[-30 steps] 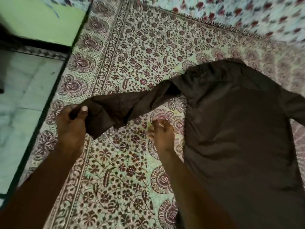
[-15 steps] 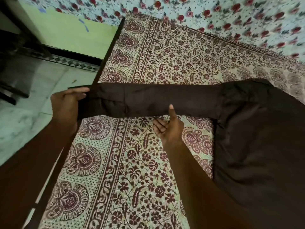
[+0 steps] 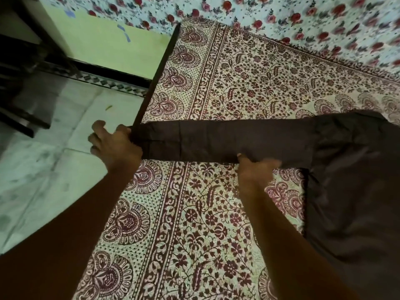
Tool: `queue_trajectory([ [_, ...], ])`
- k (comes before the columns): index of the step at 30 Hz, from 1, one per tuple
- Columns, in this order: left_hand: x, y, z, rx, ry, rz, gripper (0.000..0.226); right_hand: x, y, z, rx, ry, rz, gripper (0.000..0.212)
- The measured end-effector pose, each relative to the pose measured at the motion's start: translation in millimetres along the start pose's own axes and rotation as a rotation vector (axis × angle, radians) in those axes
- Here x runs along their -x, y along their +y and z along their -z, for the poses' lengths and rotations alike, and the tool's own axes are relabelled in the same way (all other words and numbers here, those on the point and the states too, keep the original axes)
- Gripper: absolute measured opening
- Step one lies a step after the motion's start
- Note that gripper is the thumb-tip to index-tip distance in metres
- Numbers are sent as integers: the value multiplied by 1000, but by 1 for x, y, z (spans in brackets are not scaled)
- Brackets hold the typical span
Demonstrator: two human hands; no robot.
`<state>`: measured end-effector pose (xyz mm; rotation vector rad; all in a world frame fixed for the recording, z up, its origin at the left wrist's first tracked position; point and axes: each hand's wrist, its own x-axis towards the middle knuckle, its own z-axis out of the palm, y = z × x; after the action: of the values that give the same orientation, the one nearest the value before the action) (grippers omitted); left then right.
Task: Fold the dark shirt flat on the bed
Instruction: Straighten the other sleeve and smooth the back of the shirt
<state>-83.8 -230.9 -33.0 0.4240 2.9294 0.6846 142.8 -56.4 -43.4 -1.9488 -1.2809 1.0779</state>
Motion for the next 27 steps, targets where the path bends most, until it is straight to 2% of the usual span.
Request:
queue_trajectory([
  [2, 19, 13, -5, -84, 24, -214, 42, -15, -5, 10, 306, 156, 385, 71],
  [3, 28, 20, -10, -82, -66, -362, 49, -26, -5, 11, 497, 179, 511, 71],
  [5, 38, 27, -26, -146, -289, -616, 62, -48, -3, 4, 794, 29, 565, 79],
  [6, 40, 26, -34, -203, -355, -672, 66, -53, -3, -2, 887, -93, 544, 87],
  [8, 41, 19, -47, -241, -403, -613, 69, -53, 2, -22, 1001, -293, 560, 100],
  [10, 41, 12, -50, -218, -378, -521, 69, -37, 2, -42, 1064, -449, 733, 95],
  [13, 41, 17, -53, -204, -346, -466, 65, -15, -5, -56, 1031, -739, 1059, 70],
  [14, 41, 21, -53, -197, -341, -437, 61, -14, -9, -55, 975, -803, 1127, 65],
  [15, 41, 26, -55, -201, -342, -415, 57, -18, -13, -49, 907, -790, 1155, 61],
  [16, 42, 29, -57, -219, -345, -405, 57, -23, -14, -42, 852, -693, 1138, 60],
  [18, 44, 33, -60, -280, -348, -405, 64, -40, -9, -23, 824, -379, 960, 65],
  [19, 46, 34, -61, -309, -337, -399, 66, -51, -5, -15, 840, -286, 829, 68],
  [20, 49, 38, -61, -331, -320, -383, 67, -61, 0, -9, 868, -270, 732, 71],
  [21, 53, 45, -62, -340, -299, -365, 68, -70, 4, -4, 909, -324, 720, 72],
  [23, 65, 68, -64, -319, -276, -357, 69, -84, 5, 6, 946, -542, 889, 67],
  [25, 81, 95, -70, -275, -292, -446, 71, -95, -1, 19, 850, -743, 1019, 59],
  [26, 91, 110, -75, -249, -308, -513, 71, -102, -2, 29, 764, -770, 1019, 56],
  [27, 101, 126, -82, -218, -324, -577, 69, -111, -1, 41, 679, -728, 1001, 54],
])
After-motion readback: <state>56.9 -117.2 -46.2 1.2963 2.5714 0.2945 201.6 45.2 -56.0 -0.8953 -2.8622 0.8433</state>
